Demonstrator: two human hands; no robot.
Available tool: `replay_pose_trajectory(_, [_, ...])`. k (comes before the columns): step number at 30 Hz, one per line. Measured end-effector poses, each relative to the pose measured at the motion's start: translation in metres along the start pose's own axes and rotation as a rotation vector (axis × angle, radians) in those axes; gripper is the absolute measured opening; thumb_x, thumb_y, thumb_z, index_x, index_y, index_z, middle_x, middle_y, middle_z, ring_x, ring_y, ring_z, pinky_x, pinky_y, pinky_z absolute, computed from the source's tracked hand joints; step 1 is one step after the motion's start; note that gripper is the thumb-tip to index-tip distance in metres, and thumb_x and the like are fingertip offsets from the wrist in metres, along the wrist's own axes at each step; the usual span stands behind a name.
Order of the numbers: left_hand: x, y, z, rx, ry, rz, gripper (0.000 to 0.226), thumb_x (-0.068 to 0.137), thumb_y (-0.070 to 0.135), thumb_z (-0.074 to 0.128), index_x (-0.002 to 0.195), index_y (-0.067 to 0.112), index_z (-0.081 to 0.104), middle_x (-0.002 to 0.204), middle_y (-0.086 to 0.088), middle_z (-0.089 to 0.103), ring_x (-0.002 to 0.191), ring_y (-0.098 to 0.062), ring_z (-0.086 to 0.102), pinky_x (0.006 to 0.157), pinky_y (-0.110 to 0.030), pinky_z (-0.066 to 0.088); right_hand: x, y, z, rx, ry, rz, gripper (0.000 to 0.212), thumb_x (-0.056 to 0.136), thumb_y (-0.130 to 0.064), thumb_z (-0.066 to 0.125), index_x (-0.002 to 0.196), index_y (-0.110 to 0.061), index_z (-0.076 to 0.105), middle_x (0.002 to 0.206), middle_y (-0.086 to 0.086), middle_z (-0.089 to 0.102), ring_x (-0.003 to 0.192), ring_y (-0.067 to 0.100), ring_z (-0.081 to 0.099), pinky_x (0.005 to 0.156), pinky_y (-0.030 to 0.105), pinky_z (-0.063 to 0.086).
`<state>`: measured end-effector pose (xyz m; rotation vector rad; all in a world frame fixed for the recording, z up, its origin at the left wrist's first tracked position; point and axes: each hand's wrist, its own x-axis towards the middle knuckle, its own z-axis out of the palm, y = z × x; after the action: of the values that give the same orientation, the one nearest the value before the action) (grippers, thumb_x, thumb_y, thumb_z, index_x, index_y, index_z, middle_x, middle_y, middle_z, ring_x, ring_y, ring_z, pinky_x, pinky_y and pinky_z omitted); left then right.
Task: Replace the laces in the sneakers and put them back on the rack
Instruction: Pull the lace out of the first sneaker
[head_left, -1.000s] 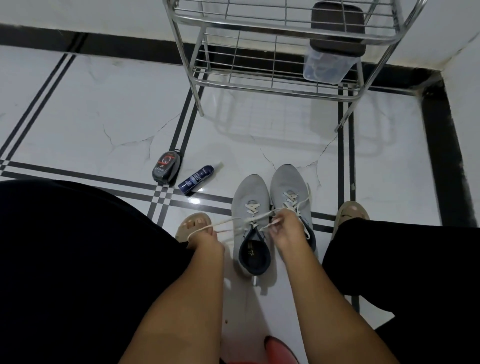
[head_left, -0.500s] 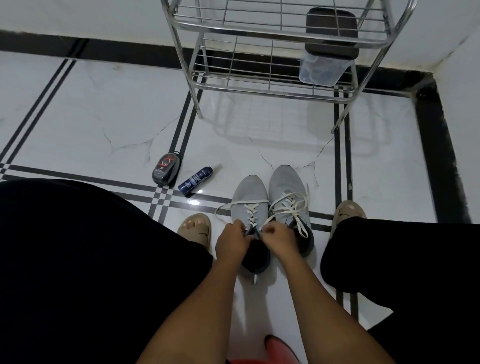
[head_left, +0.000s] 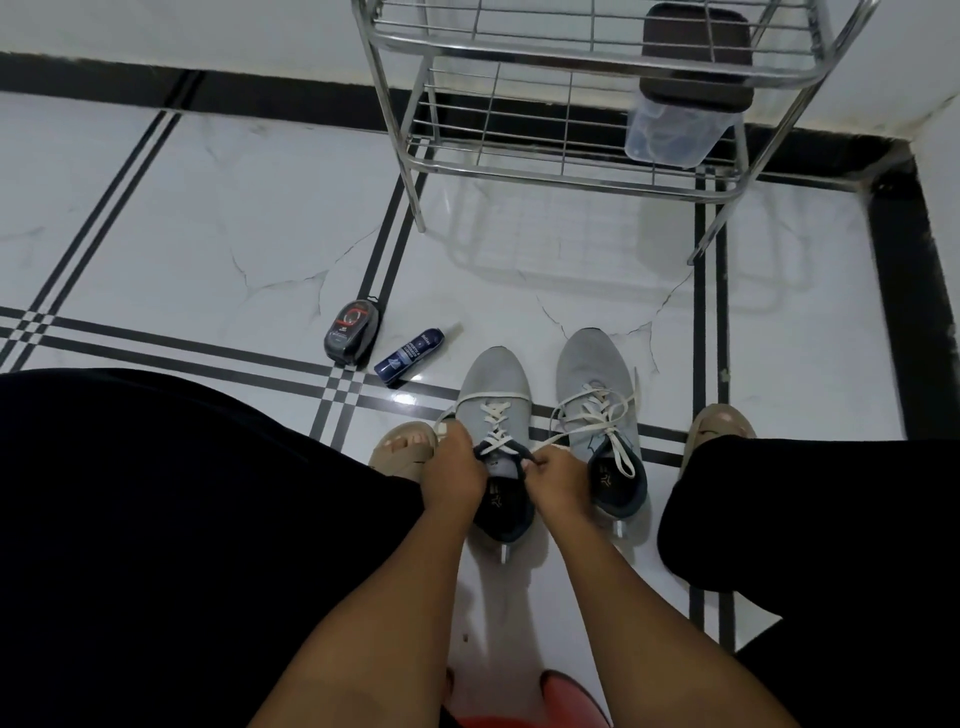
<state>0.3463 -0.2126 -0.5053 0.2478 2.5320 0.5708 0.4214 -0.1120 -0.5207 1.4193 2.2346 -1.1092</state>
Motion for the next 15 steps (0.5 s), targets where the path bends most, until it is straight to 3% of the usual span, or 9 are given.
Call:
replay_pose_trajectory(2, [0.000,0.003,0.004,0.126,0.029,0.137,0.027,0.087,0.013,0.056,0.112,0.015,0.045,0.115,-0.008,0.051,0.098,-0.031,0.055,0.069,-0.037,0.042,0.002,0.001,-0.001,0.018,-0.064,-0.020,0.013,0.088,-0.029,0.065,0.089,-0.017,0.070,0.096,0.008,0.071,0.094,0.027,0.064,0.075,0.027,0.048])
replay_pose_trajectory(5, [-0.001,0.005,0.017,0.315,0.105,0.350,0.026,0.089,0.018,0.054,0.114,0.019,0.053,0.121,-0.007,0.048,0.102,-0.027,0.051,0.071,-0.035,0.043,0.001,0.001,-0.003,0.039,-0.099,-0.041,0.006,0.088,-0.027,0.065,0.085,-0.023,0.067,0.096,0.006,0.071,0.094,0.025,0.064,0.078,0.028,0.049])
replay_pose_trajectory(9, [0.006,0.004,0.023,0.368,0.092,0.340,0.019,0.093,0.020,0.049,0.111,0.018,0.057,0.117,-0.005,0.050,0.103,-0.024,0.051,0.071,-0.032,0.040,-0.001,0.004,-0.004,0.077,-0.103,-0.052,0.009,0.088,-0.026,0.066,0.093,-0.019,0.071,0.096,0.006,0.071,0.094,0.024,0.064,0.076,0.026,0.047])
replay_pose_trajectory(12, [0.011,0.004,0.024,0.135,0.038,0.232,0.010,0.091,0.020,0.056,0.096,0.018,0.064,0.107,-0.003,0.055,0.095,-0.021,0.055,0.071,-0.032,0.042,0.000,0.006,-0.004,0.081,-0.106,-0.052,0.010,0.088,-0.025,0.066,0.092,-0.018,0.071,0.094,0.007,0.072,0.092,0.025,0.064,0.074,0.027,0.047])
replay_pose_trajectory(15, [0.017,0.003,0.016,-0.303,-0.084,-0.034,0.003,0.086,0.020,0.068,0.087,0.018,0.069,0.098,-0.001,0.069,0.088,-0.017,0.063,0.077,-0.028,0.048,0.002,0.009,-0.006,0.074,-0.080,-0.046,0.012,0.088,-0.024,0.066,0.091,-0.014,0.071,0.093,0.009,0.072,0.092,0.026,0.065,0.075,0.027,0.047])
